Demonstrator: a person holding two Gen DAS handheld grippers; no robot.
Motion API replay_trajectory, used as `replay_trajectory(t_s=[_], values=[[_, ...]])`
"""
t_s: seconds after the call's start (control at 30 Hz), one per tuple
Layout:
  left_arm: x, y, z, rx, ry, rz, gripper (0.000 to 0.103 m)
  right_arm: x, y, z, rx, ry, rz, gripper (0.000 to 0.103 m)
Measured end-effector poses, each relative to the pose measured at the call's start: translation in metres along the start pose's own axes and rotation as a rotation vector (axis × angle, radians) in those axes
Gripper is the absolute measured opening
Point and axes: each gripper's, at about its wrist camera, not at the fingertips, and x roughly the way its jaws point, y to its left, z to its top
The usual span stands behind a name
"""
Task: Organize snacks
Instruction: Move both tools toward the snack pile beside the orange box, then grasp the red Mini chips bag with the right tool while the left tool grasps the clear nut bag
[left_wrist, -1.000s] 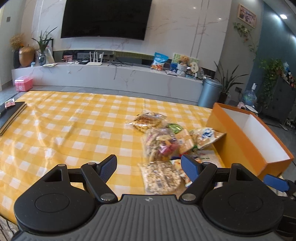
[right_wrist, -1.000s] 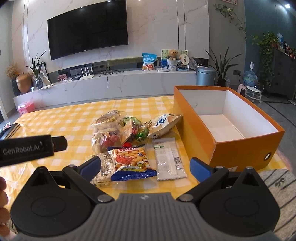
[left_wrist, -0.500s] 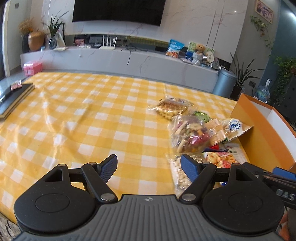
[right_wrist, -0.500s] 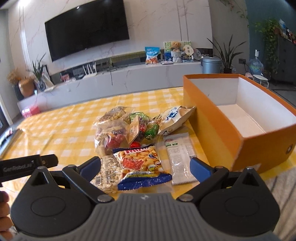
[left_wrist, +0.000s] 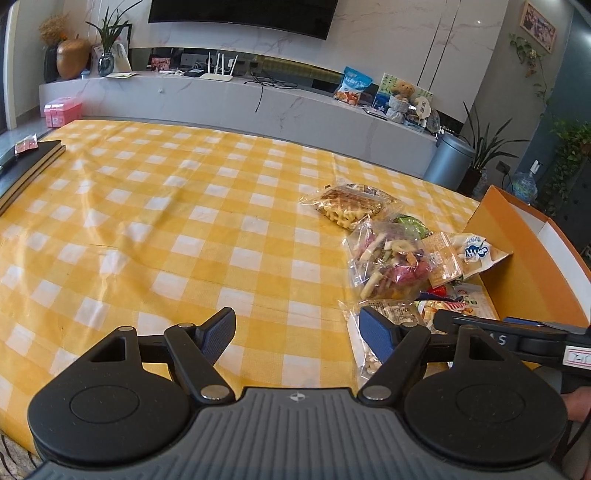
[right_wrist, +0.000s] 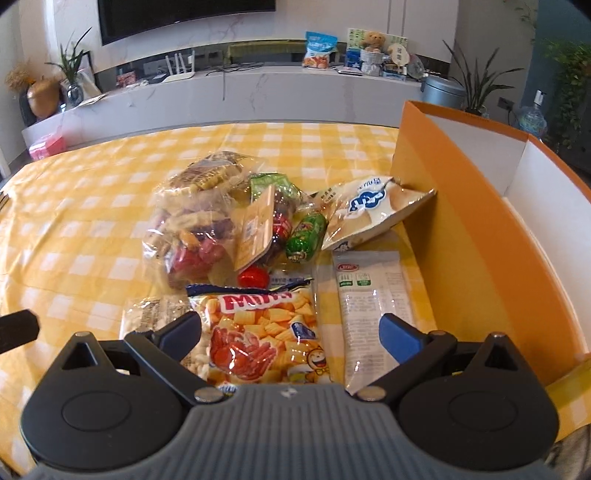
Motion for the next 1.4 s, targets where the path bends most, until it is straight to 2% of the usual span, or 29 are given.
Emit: replay_trajectory(t_s=[0.1,0.17,0.3,0.33,0.5,0.6,0.9,1.07,1.27,1.3,1.4], values=[[0.003,-0.001,0.0,0.002,0.006,-0.001,0.09,0.003,0.001,-0.003,-0.012,0.004,0.011,0.098],[0.004,-0.001,0.0,0.003,0.007,0.004,0.09,0.002,0.0,-0.004,-0.011,-0.006,0.019,0.086],[0.008,-0.004,-0.002,0.019,0.006,0.025,0.09,0.005,-0.002,-0.005,0.005,0.004,0.053,0.073],[0.009,-0.005,-0.003,0.023,0.009,0.035,0.09,0.005,-0.002,-0.005,0.008,0.007,0.063,0.066],[0.011,-0.01,-0.009,0.052,0.01,0.052,0.09,0.002,0.0,-0.007,-0.003,-0.01,0.057,0.062],[0.012,-0.016,-0.012,0.083,0.013,0.064,0.09,-0.001,-0.004,-0.008,0.015,-0.024,0.06,0.056],[0.011,-0.04,-0.014,0.143,0.005,0.032,0.09,-0.031,-0.029,-0.013,0.065,-0.089,0.04,0.055],[0.023,-0.06,-0.015,0.181,0.041,0.073,0.091,-0.036,-0.046,-0.011,0.141,-0.105,0.065,0.055],[0.037,-0.074,-0.009,0.184,0.098,0.038,0.091,-0.047,-0.059,-0.012,0.156,-0.139,0.051,0.054],[0.038,-0.076,-0.007,0.189,0.103,0.032,0.094,-0.049,-0.062,-0.014,0.155,-0.141,0.043,0.054],[0.05,-0.089,0.002,0.238,0.146,0.038,0.096,-0.059,-0.072,-0.019,0.176,-0.143,0.051,0.053]])
